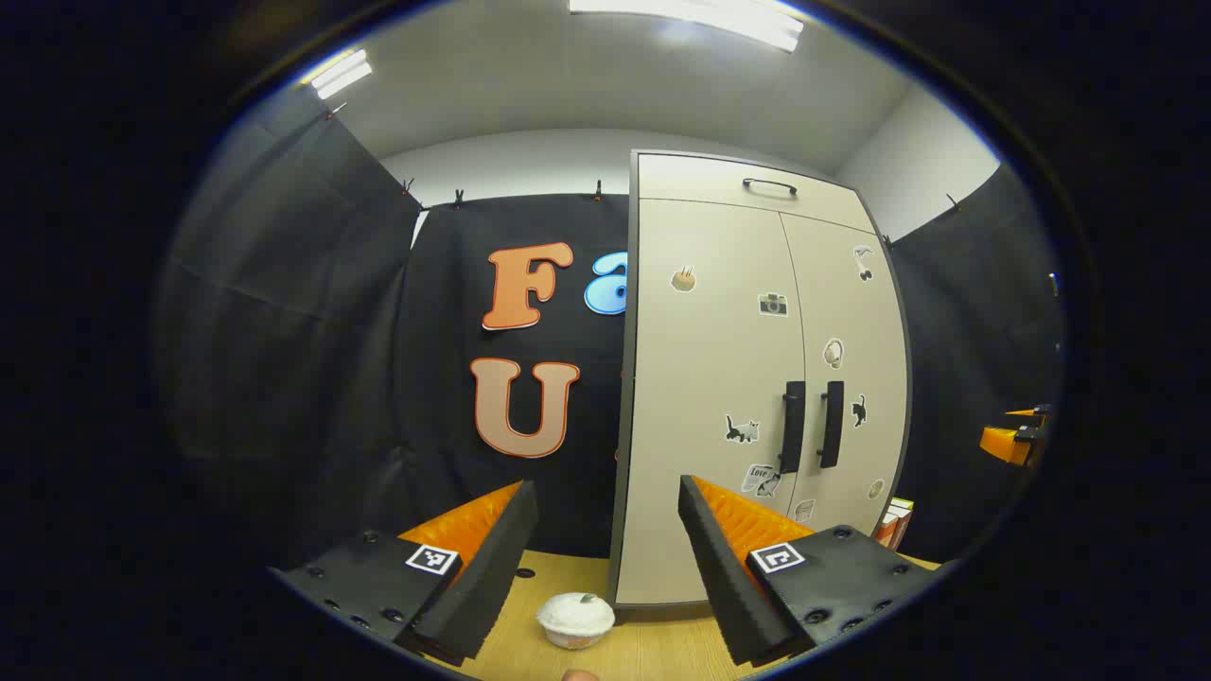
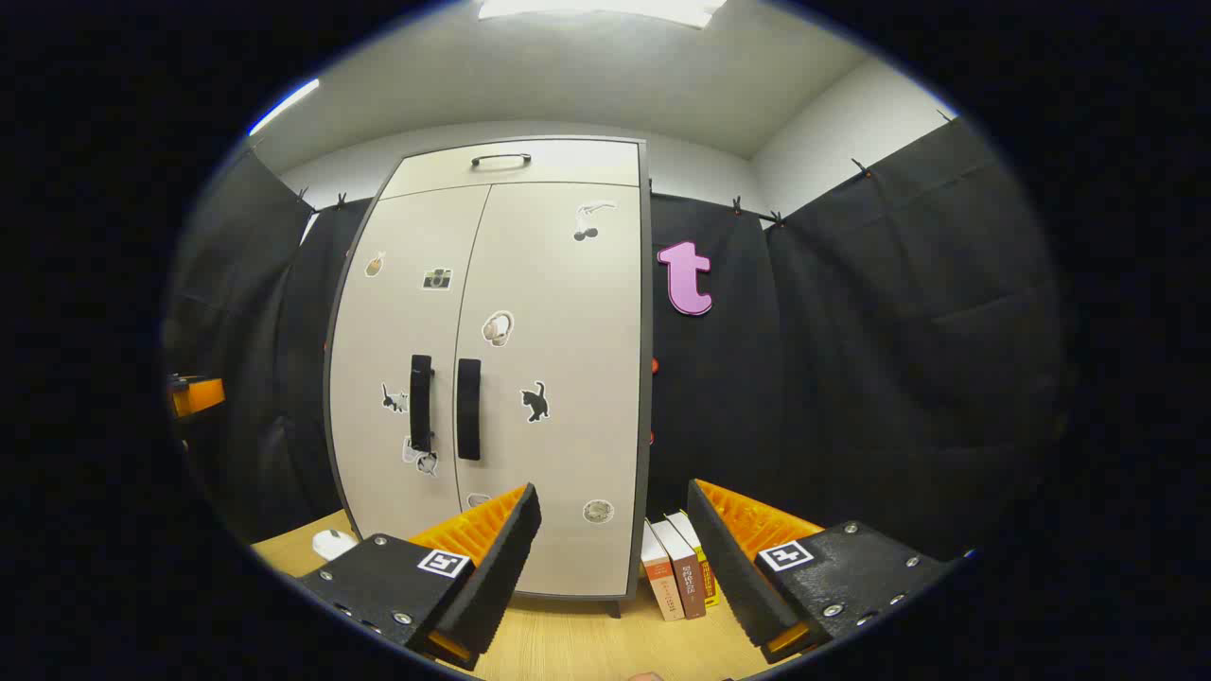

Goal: Open the right door of the double-door shoe cabinet with the right hand, and open the left door with the left hand.

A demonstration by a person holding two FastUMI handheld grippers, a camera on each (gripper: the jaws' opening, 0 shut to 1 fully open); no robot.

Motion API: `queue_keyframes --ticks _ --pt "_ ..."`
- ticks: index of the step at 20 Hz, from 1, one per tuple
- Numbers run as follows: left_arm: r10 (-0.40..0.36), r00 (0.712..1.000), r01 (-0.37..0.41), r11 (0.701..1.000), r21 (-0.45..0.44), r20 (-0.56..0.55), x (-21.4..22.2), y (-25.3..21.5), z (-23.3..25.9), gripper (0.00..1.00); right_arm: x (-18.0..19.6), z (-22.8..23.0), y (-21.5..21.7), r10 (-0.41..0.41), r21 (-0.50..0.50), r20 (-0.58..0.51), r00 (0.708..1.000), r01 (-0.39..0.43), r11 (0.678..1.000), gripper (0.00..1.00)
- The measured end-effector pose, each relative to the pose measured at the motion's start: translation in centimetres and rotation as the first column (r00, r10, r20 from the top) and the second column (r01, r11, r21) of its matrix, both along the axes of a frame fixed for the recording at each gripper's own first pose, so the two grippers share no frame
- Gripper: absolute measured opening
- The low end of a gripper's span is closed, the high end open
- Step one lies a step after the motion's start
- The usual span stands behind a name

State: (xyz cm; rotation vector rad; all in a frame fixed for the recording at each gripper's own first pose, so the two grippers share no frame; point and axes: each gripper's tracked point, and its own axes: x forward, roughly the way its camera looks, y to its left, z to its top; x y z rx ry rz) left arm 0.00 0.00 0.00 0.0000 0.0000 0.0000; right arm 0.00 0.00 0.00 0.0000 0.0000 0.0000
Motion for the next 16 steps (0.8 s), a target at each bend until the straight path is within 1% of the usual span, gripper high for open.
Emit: queue_keyframes --ticks 2,5,6,10,12,13,15,16 --pt "-0.019 1.0 0.019 1.0 -0.002 0.006 0.0 -0.6 0.5 0.96 0.0 0.1 -0.6 -0.009 0.004 0.002 1.0 0.009 1.0 0.95" --pt "-0.013 1.0 0.012 1.0 0.024 0.021 -0.1 -0.6 1.1 0.96 -0.1 0.1 -1.0 -0.012 -0.002 0.002 1.0 0.012 1.0 0.95" --pt "-0.015 1.0 0.014 0.999 0.029 0.021 0.0 -0.8 1.1 0.95 0.0 0.0 -1.1 -0.014 0.002 0.001 1.0 0.014 1.0 0.95" --pt "-0.031 1.0 0.031 0.999 0.033 0.005 0.2 -1.2 0.8 0.96 0.3 -0.4 -1.5 -0.022 0.011 -0.009 1.0 0.022 1.0 0.95" --pt "-0.025 1.0 0.025 0.999 0.029 -0.008 0.4 -1.0 0.4 0.95 0.3 -0.6 -1.4 -0.015 0.014 -0.016 1.0 0.015 1.0 0.95" --pt "-0.02 1.0 0.021 0.999 0.026 -0.012 0.5 -0.9 0.3 0.96 0.3 -0.6 -1.3 -0.012 0.012 -0.017 1.0 0.012 1.0 0.95" --pt "-0.009 1.0 0.009 1.0 0.019 -0.012 0.6 -0.6 0.3 0.95 0.4 -0.6 -1.3 -0.015 0.01 -0.018 1.0 0.015 1.0 0.95" --pt "-0.006 1.0 0.006 1.0 0.015 -0.011 0.7 -0.6 0.3 0.96 0.5 -0.6 -1.3 -0.015 0.011 -0.019 1.0 0.016 1.0 0.95"
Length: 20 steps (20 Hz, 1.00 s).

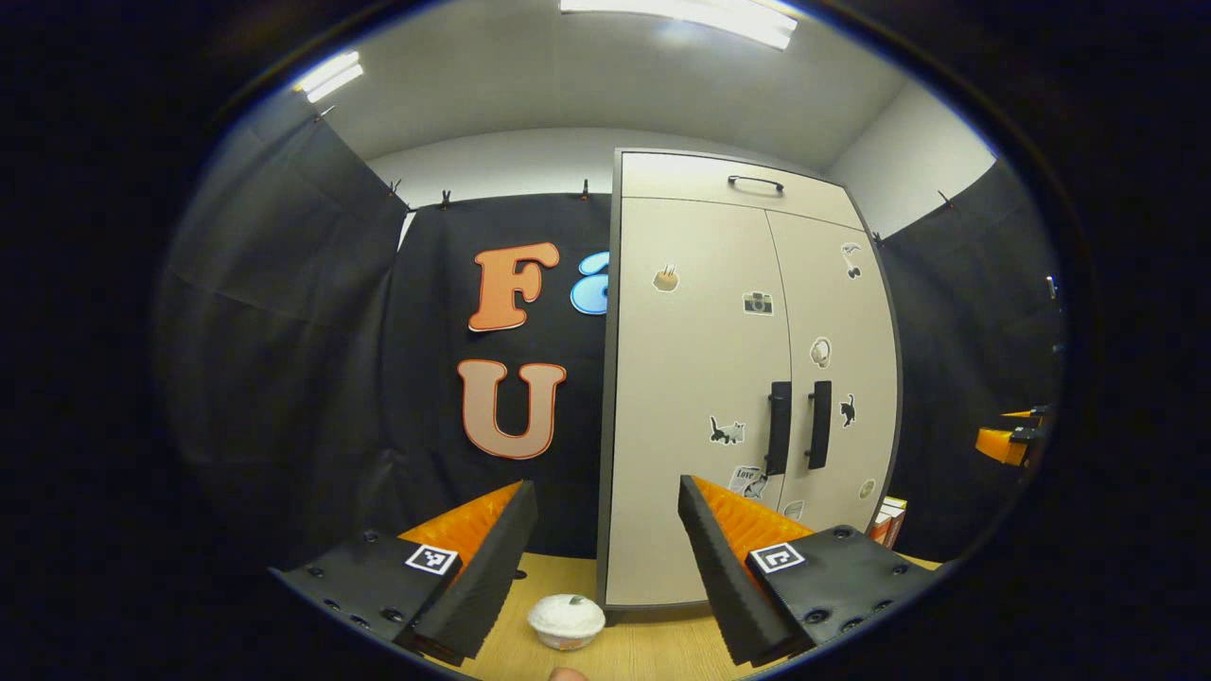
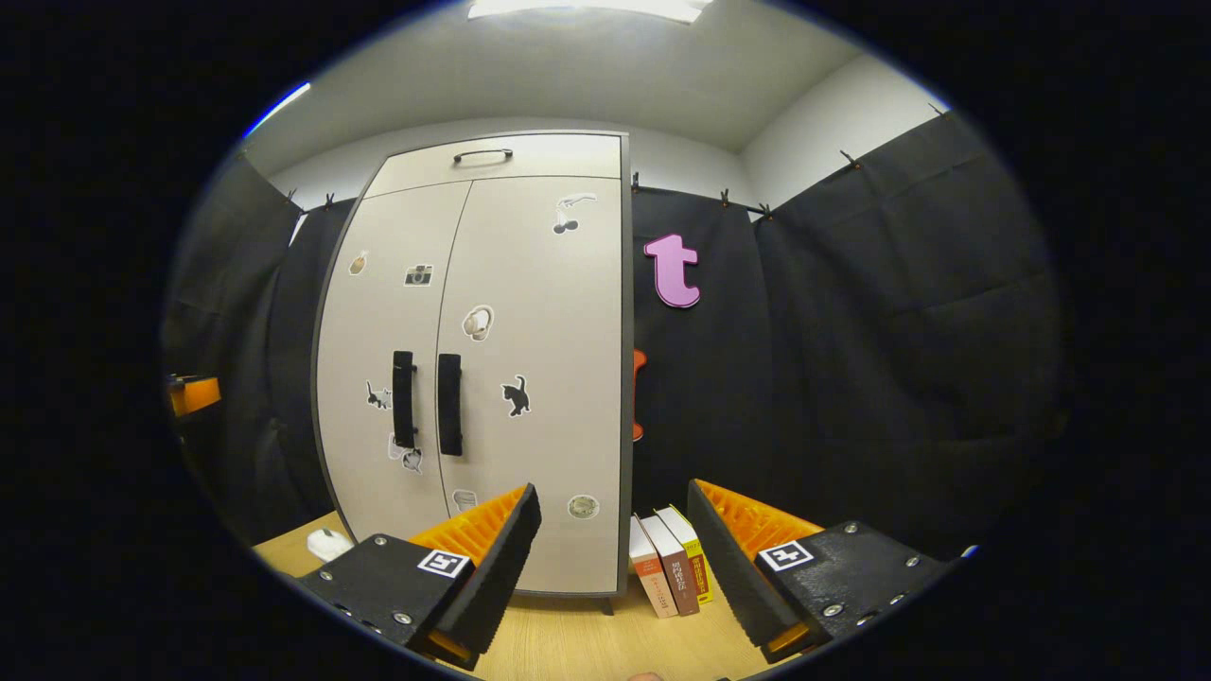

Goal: Open the right door of the double-door shoe cabinet with the right hand, and open the left door with the left hand.

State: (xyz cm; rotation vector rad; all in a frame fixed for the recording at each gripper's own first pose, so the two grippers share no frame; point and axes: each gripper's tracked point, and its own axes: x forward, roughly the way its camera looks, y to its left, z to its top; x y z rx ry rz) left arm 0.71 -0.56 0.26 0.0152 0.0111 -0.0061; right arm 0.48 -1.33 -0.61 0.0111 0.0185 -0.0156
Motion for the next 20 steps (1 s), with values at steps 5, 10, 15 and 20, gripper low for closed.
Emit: queue_keyframes --ticks 5,10,15,20 --pt "-0.005 1.0 0.005 1.0 0.0 -0.002 0.0 -0.1 -0.1 0.95 0.4 -0.3 0.7 0.007 -0.006 -0.008 1.0 -0.007 1.0 0.95" --pt "-0.01 1.0 0.01 1.0 -0.001 -0.008 0.1 0.0 -0.4 0.95 0.7 -0.5 1.6 0.015 -0.004 -0.016 1.0 -0.015 1.0 0.95" --pt "-0.013 1.0 0.013 1.0 0.002 -0.012 0.0 0.3 -0.6 0.96 1.8 -0.5 3.2 0.029 0.003 -0.022 0.999 -0.029 1.0 0.95" --pt "-0.003 1.0 0.003 1.0 0.01 -0.014 -0.2 0.8 -0.8 0.96 3.3 -0.6 6.2 0.084 0.048 -0.045 0.996 -0.081 0.996 0.95"
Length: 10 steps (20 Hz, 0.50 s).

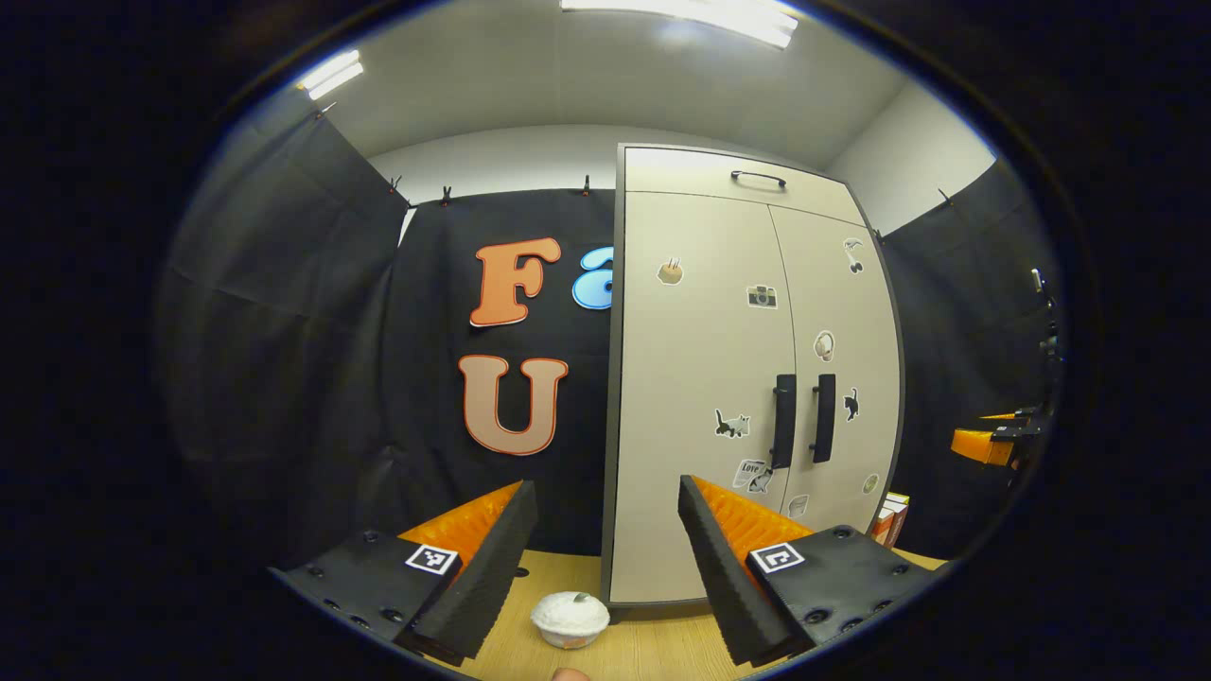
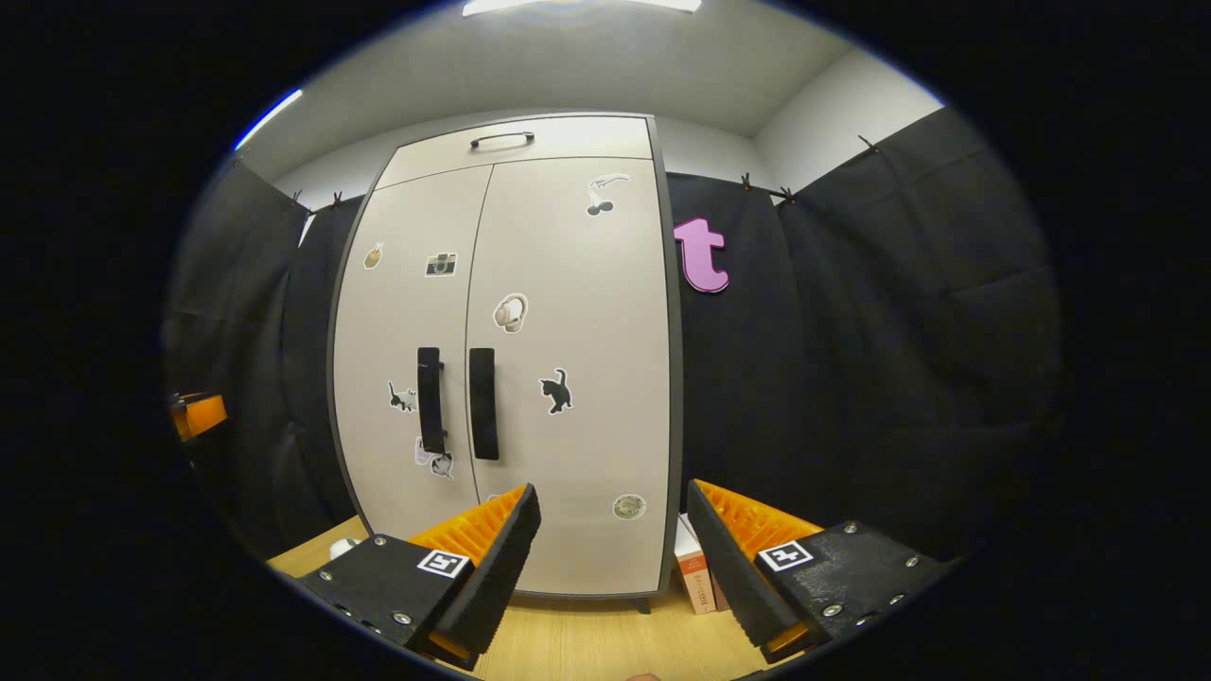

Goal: Open the right door of the double-door shoe cabinet with the right hand, and open the left door with the left hand.

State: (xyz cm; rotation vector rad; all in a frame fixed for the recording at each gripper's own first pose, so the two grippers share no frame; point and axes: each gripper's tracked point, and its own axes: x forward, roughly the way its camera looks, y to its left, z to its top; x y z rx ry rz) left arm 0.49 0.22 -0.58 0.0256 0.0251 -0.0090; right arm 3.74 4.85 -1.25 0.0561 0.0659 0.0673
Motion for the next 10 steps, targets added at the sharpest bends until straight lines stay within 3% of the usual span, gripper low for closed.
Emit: queue_keyframes --ticks 10 --pt "0.025 1.0 -0.025 0.999 0.021 -0.008 -0.4 2.0 -1.1 0.96 6.5 0.2 7.9 0.083 0.011 -0.033 0.996 -0.083 0.997 0.95"
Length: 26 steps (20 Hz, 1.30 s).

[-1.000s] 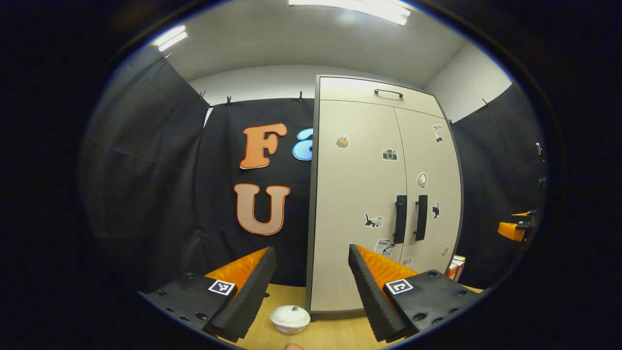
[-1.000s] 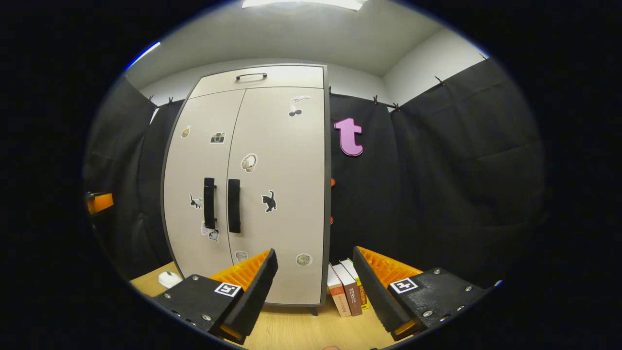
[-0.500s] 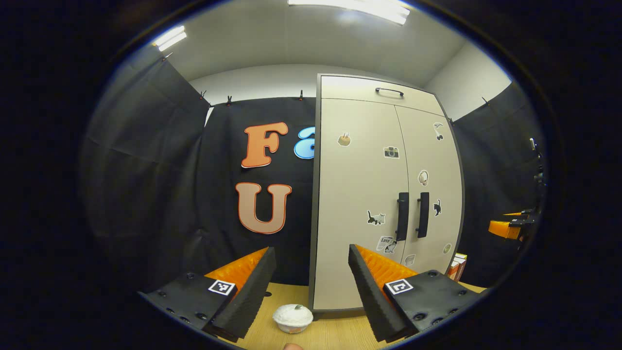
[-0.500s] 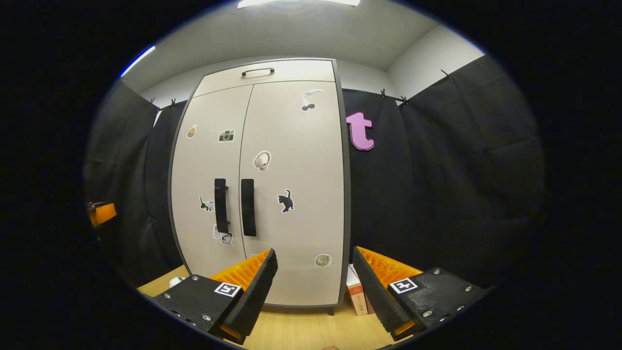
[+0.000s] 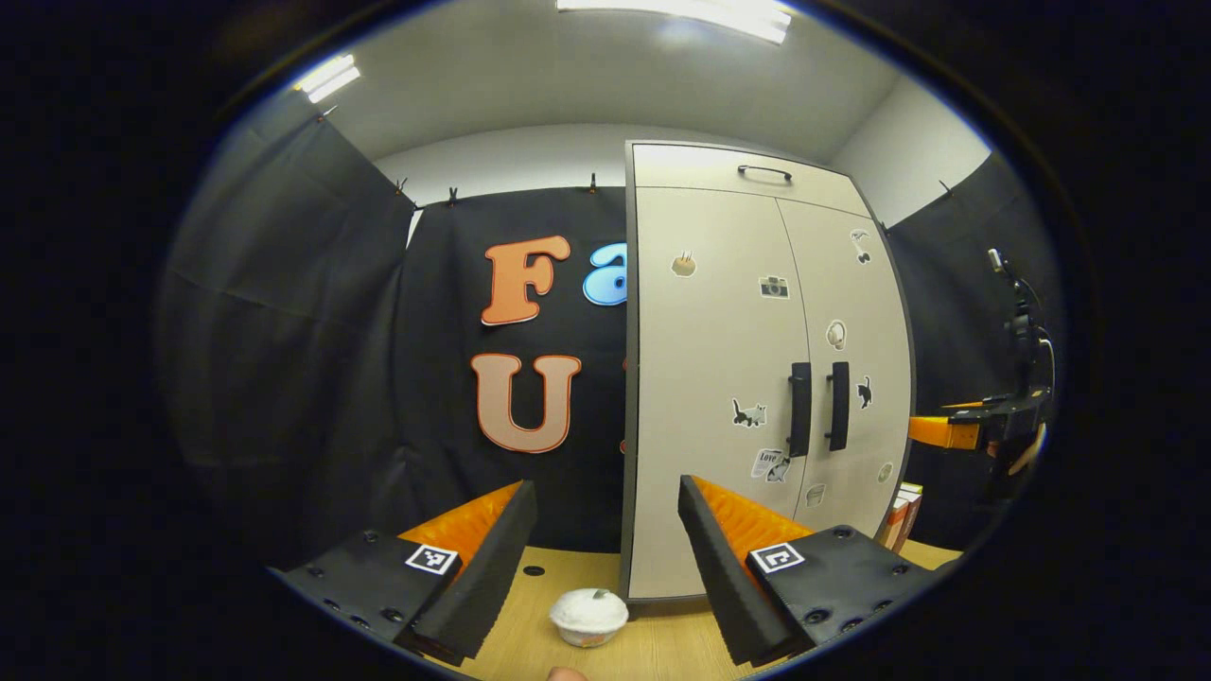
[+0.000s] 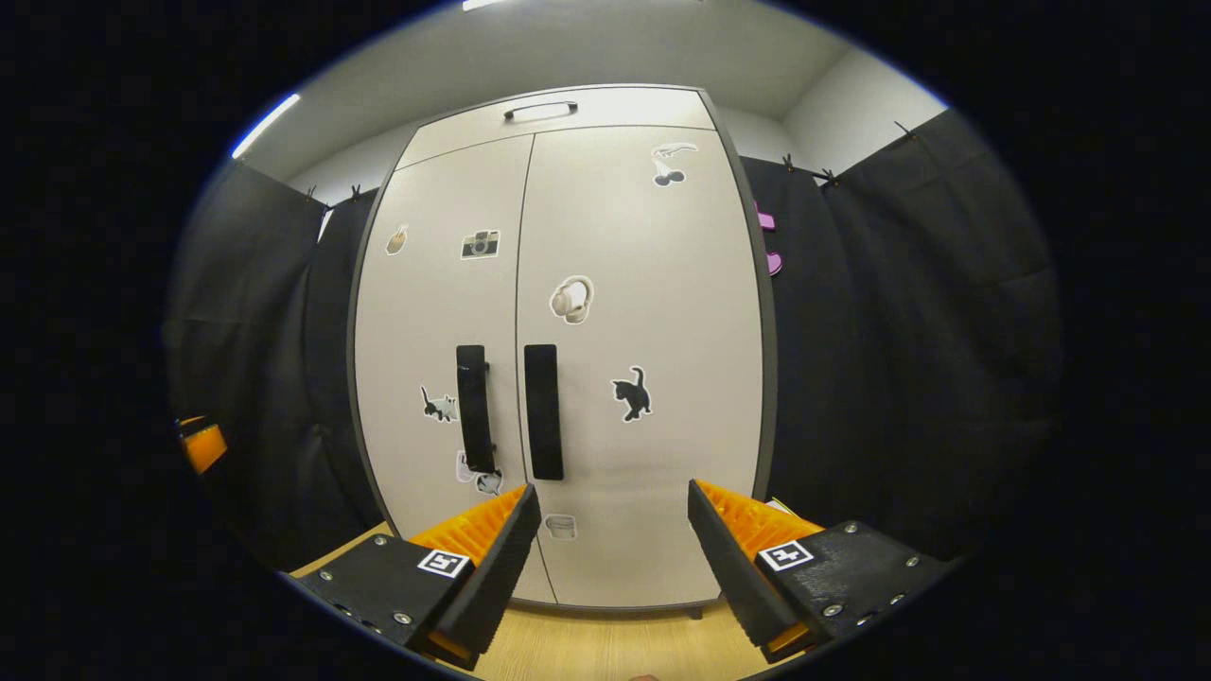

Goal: Open the right door of the double-door shoe cabinet with the right hand, and open the left door with the left hand.

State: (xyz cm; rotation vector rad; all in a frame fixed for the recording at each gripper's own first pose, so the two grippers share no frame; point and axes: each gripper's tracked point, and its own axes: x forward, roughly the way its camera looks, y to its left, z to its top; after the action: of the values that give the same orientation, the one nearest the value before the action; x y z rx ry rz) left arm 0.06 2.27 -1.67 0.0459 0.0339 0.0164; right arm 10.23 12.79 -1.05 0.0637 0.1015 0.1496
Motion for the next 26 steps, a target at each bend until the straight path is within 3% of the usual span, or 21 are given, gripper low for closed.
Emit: queue_keyframes --ticks 7,14,23,26 --pt "0.026 0.999 -0.027 1.0 -0.011 -0.023 0.4 2.1 -1.7 0.96 5.4 0.8 4.5 0.004 -0.012 -0.001 1.0 -0.004 1.0 0.95" --pt "0.036 0.999 -0.036 0.999 -0.019 -0.022 0.8 3.5 -2.8 0.96 9.7 1.1 6.1 -0.023 -0.032 -0.012 1.0 0.022 0.999 0.93" --pt "0.055 0.998 -0.055 0.999 0.0 -0.003 0.6 5.5 -3.2 0.96 12.3 0.7 7.4 -0.026 0.033 -0.01 1.0 0.027 0.999 0.64" --pt "0.068 0.998 -0.068 0.998 -0.015 -0.009 0.7 6.2 -3.5 0.96 12.5 0.6 7.3 -0.045 0.01 -0.004 0.999 0.045 0.999 0.54"
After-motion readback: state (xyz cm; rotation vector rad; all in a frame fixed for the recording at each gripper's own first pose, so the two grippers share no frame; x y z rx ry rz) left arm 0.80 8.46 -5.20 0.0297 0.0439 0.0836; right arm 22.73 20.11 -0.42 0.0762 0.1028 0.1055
